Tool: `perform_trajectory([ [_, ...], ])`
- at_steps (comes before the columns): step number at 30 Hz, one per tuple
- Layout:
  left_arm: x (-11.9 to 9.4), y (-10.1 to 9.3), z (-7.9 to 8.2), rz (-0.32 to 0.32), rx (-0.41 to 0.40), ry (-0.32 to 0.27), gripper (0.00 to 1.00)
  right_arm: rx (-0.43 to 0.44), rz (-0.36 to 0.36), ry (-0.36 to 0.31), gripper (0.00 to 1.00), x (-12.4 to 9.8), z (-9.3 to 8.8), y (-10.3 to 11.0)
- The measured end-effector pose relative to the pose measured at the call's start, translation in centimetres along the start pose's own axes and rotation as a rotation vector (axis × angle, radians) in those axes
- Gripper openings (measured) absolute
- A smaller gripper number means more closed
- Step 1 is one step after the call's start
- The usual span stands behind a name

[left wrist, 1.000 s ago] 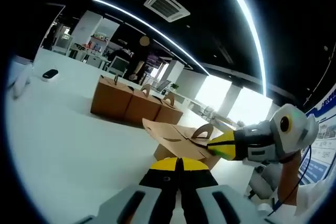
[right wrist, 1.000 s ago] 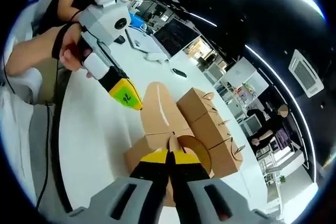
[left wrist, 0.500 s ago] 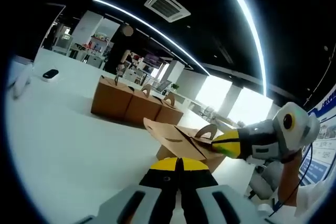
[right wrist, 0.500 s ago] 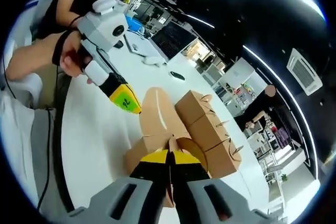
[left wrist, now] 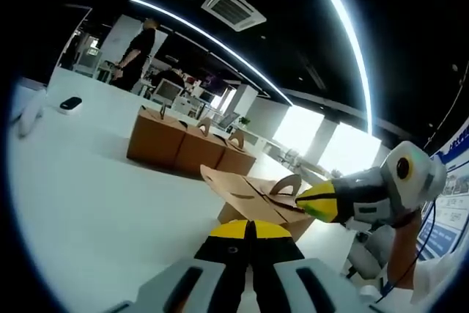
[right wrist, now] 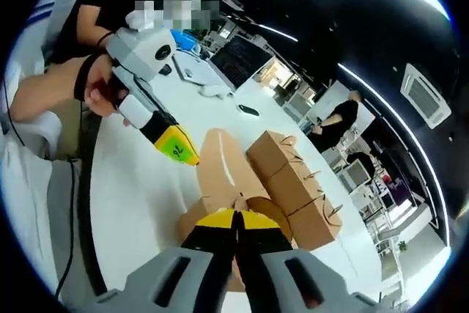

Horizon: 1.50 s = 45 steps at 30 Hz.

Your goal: Pick up one paper box from the group, open the paper box, and remove the item inside

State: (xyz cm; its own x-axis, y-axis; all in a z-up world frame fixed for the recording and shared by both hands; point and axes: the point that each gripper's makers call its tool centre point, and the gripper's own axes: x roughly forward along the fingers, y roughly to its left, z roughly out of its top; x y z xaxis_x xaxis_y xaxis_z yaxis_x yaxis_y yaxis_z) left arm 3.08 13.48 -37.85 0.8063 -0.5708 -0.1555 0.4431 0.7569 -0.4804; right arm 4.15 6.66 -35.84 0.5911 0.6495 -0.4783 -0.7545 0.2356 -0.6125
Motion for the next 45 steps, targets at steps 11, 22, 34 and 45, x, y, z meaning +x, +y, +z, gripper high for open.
perform_trajectory([
  [11,0.1,-0.1,-0.1,-0.002,0.002,0.001,0.03,-0.036,-0.030,0.007,0.12,0.3,-0.2,-0.4],
  [22,0.2,0.0,-0.3,0.000,-0.001,0.005,0.03,-0.048,-0.052,0.040,0.03,1.0,-0.3,-0.5],
  [34,0.1,0.1,-0.3,0.004,-0.003,0.003,0.03,-0.031,-0.061,0.012,0.02,0.5,0.2,-0.9],
  [45,0.0,0.2,-0.4,0.008,-0.003,0.006,0.03,0.102,-0.059,-0.073,0.02,-0.6,0.8,-1.8],
])
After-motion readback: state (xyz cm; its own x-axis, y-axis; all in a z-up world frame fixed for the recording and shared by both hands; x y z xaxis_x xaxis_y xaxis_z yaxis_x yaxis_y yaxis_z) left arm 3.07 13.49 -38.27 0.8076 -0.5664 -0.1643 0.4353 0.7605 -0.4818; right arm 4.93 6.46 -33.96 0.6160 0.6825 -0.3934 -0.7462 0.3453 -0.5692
